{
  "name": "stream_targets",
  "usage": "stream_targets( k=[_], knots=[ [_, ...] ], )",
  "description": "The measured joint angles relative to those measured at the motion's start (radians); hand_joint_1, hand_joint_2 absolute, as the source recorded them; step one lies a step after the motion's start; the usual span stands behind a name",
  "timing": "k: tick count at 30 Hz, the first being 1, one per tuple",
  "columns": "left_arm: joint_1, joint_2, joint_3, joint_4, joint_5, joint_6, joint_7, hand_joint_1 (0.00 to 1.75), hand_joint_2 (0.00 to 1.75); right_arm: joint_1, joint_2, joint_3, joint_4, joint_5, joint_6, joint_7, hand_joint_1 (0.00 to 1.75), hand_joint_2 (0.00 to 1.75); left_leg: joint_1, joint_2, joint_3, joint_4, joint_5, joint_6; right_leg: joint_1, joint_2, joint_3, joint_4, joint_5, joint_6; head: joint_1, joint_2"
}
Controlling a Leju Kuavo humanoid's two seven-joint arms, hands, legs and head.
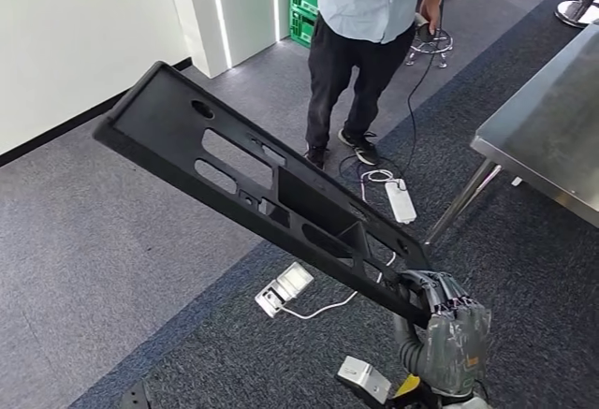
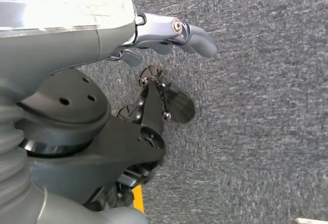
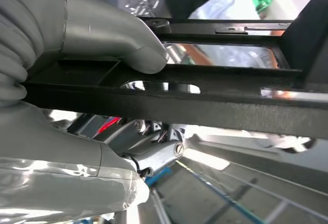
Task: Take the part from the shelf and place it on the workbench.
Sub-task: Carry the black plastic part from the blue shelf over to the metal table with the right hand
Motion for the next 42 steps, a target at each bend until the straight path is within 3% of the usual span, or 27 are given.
stream_targets(
  k=[2,3,5,6,7,9,11,13,15,17,19,21,22,23,25,26,28,30,31,33,34,36,37,38,40,42],
  knots=[
    [0.000,0.000,0.000,0.000,0.000,0.000,0.000,0.00,1.75,-0.001,0.001,0.001,-0.001,0.001,0.000,0.000,1.75,1.75,0.002,-0.038,-0.016,0.046,-0.034,-0.006,-0.006,0.021,0.004,-0.007,0.003,-0.014,-0.002,0.000],
    [0.000,0.001,0.000,0.000,0.000,0.000,0.000,0.00,1.75,-0.001,0.001,0.001,-0.001,0.001,0.000,0.000,1.75,1.75,0.003,-0.063,-0.043,0.101,-0.064,-0.006,-0.007,0.031,0.006,-0.008,0.004,-0.019,-0.003,0.000],
    [0.002,0.002,0.000,0.000,0.000,0.000,0.000,0.00,1.75,-0.001,0.002,0.003,0.000,0.001,0.000,0.000,1.75,1.75,0.000,-0.084,-0.113,0.234,-0.115,-0.004,-0.006,0.054,0.007,-0.008,0.002,-0.025,-0.004,0.000],
    [0.002,0.002,0.000,0.000,0.000,0.000,0.000,0.00,1.75,-0.001,0.003,0.003,0.000,0.001,0.000,0.000,1.75,1.75,-0.001,-0.086,-0.139,0.273,-0.118,-0.003,-0.004,0.069,0.009,-0.008,0.001,-0.026,-0.004,0.000],
    [0.002,0.002,0.000,0.000,0.000,-0.001,-0.001,0.00,1.75,-0.001,0.003,0.003,0.001,0.002,0.000,0.000,1.75,1.75,-0.002,-0.088,-0.148,0.276,-0.101,0.000,-0.004,0.083,0.011,-0.008,0.000,-0.026,-0.004,0.000],
    [0.003,0.003,0.000,0.000,0.000,-0.005,-0.004,0.00,1.75,0.000,0.003,0.003,0.001,0.005,0.000,0.000,1.75,1.75,-0.002,-0.106,-0.117,0.174,-0.019,0.008,-0.003,0.115,0.018,-0.007,-0.003,-0.025,-0.004,0.000],
    [0.004,0.003,0.000,0.000,0.000,-0.010,-0.008,0.00,1.75,0.000,0.003,0.003,0.001,0.011,0.000,0.001,1.75,1.75,0.000,-0.147,-0.073,0.057,0.038,0.016,-0.002,0.142,0.021,-0.003,-0.009,-0.018,-0.003,0.000],
    [0.005,0.004,0.000,0.000,-0.001,-0.012,-0.010,0.00,1.75,0.002,0.003,0.002,0.000,0.016,0.000,0.003,1.75,1.75,-0.001,-0.167,-0.057,0.019,0.043,0.021,-0.005,0.161,0.017,-0.001,-0.010,-0.008,-0.003,0.000],
    [0.003,0.003,0.000,0.000,0.000,-0.012,-0.011,0.00,1.75,0.006,0.002,0.001,-0.002,0.018,0.000,0.004,1.75,1.75,-0.003,-0.151,-0.052,0.012,0.044,0.029,-0.010,0.171,0.014,-0.001,-0.012,0.003,-0.003,0.000],
    [0.001,0.001,0.000,0.000,0.001,-0.014,-0.011,0.00,1.75,0.008,0.001,0.000,-0.005,0.017,0.000,0.006,1.75,1.75,0.002,-0.129,-0.045,0.004,0.045,0.041,-0.008,0.129,-0.001,0.034,-0.036,0.017,0.000,0.000],
    [0.003,0.001,0.000,0.000,0.000,-0.016,-0.012,0.00,1.75,0.006,0.001,0.000,-0.007,0.017,0.000,0.009,1.75,1.75,0.004,-0.103,-0.039,0.002,0.042,0.047,-0.010,0.067,-0.054,0.143,-0.089,0.030,0.003,0.000],
    [0.008,0.001,0.000,0.000,0.000,-0.018,-0.014,0.00,1.75,0.006,0.000,0.000,-0.006,0.016,0.000,0.011,1.75,1.75,0.004,-0.075,-0.034,0.002,0.036,0.048,-0.017,0.045,-0.115,0.254,-0.125,0.040,0.003,0.000],
    [0.009,0.001,0.001,0.000,0.000,-0.020,-0.016,0.00,1.75,0.006,-0.001,0.000,-0.006,0.015,0.000,0.012,1.75,1.75,0.004,-0.061,-0.031,0.002,0.033,0.047,-0.020,0.041,-0.125,0.268,-0.117,0.043,0.002,0.000],
    [0.009,0.001,0.001,0.000,0.001,-0.023,-0.019,0.00,1.75,0.006,-0.001,0.000,-0.005,0.014,0.000,0.013,1.75,1.75,0.004,-0.050,-0.027,0.002,0.029,0.045,-0.022,0.036,-0.115,0.242,-0.091,0.045,0.002,0.000],
    [0.008,0.001,0.001,0.000,0.000,-0.028,-0.023,0.00,1.75,0.005,-0.002,0.001,-0.004,0.013,0.000,0.013,1.75,1.75,0.004,-0.029,-0.016,0.001,0.020,0.037,-0.020,0.006,-0.053,0.113,-0.022,0.044,0.002,0.000],
    [0.007,0.001,0.001,0.000,0.000,-0.030,-0.025,0.00,1.75,0.004,-0.002,0.001,-0.004,0.013,0.000,0.013,1.75,1.75,0.002,-0.021,-0.011,0.001,0.015,0.032,-0.015,-0.012,-0.026,0.054,-0.001,0.038,0.002,0.000],
    [0.007,0.000,0.001,0.000,0.000,-0.033,-0.027,0.00,1.75,0.002,-0.002,0.002,-0.004,0.013,0.000,0.013,1.75,1.75,-0.002,-0.004,-0.003,-0.001,0.008,0.020,-0.005,-0.031,-0.004,0.004,0.005,0.023,0.001,0.000],
    [0.006,0.000,0.001,0.000,0.000,-0.034,-0.028,0.00,1.75,0.003,-0.002,0.002,-0.005,0.012,0.000,0.013,1.75,1.75,-0.002,0.012,0.005,-0.006,0.003,0.009,-0.004,-0.012,-0.005,0.001,0.005,0.009,0.001,0.000],
    [0.006,0.001,0.001,0.000,0.000,-0.035,-0.029,0.00,1.75,0.003,-0.002,0.002,-0.005,0.012,0.000,0.013,1.75,1.75,-0.001,0.004,0.008,-0.002,-0.005,0.004,-0.006,0.000,-0.003,-0.003,0.006,0.003,0.001,0.000],
    [0.006,0.001,0.001,0.000,0.000,-0.038,-0.029,0.00,1.75,0.001,-0.002,0.003,-0.005,0.012,0.000,0.012,1.75,1.75,0.001,-0.038,-0.015,0.058,-0.045,-0.001,-0.011,0.021,0.002,-0.009,0.007,-0.010,-0.001,0.000],
    [0.007,0.002,0.001,0.000,0.000,-0.040,-0.029,0.00,1.75,0.000,-0.002,0.004,-0.005,0.012,0.000,0.011,1.75,1.75,0.001,-0.063,-0.045,0.118,-0.075,0.000,-0.011,0.032,0.003,-0.009,0.007,-0.014,-0.001,0.000],
    [0.008,0.003,0.001,0.000,0.000,-0.042,-0.030,0.00,1.75,-0.001,-0.002,0.004,-0.003,0.012,0.000,0.011,1.75,1.75,-0.002,-0.083,-0.115,0.243,-0.117,0.003,-0.009,0.057,0.004,-0.009,0.005,-0.020,-0.002,0.000],
    [0.008,0.003,0.001,0.000,0.000,-0.043,-0.030,0.00,1.75,0.000,-0.002,0.004,-0.001,0.012,0.000,0.011,1.75,1.75,-0.002,-0.086,-0.136,0.270,-0.113,0.005,-0.008,0.072,0.006,-0.009,0.004,-0.021,-0.002,0.000],
    [0.008,0.003,0.001,0.000,0.000,-0.044,-0.030,0.00,1.75,0.000,-0.002,0.004,0.000,0.012,0.000,0.011,1.75,1.75,-0.003,-0.089,-0.139,0.258,-0.087,0.008,-0.007,0.088,0.008,-0.008,0.003,-0.022,-0.002,0.000],
    [0.008,0.003,0.001,0.000,0.000,-0.045,-0.030,0.00,1.75,0.000,-0.002,0.004,0.001,0.012,0.000,0.011,1.75,1.75,-0.001,-0.115,-0.104,0.146,-0.003,0.015,-0.008,0.120,0.015,-0.007,-0.002,-0.019,-0.002,0.000],
    [0.009,0.004,0.001,0.000,-0.001,-0.046,-0.030,0.00,1.75,-0.001,-0.002,0.004,0.002,0.012,0.000,0.011,1.75,1.75,0.003,-0.162,-0.069,0.044,0.045,0.019,-0.008,0.145,0.014,-0.003,-0.005,-0.012,-0.001,0.000]
  ],
)
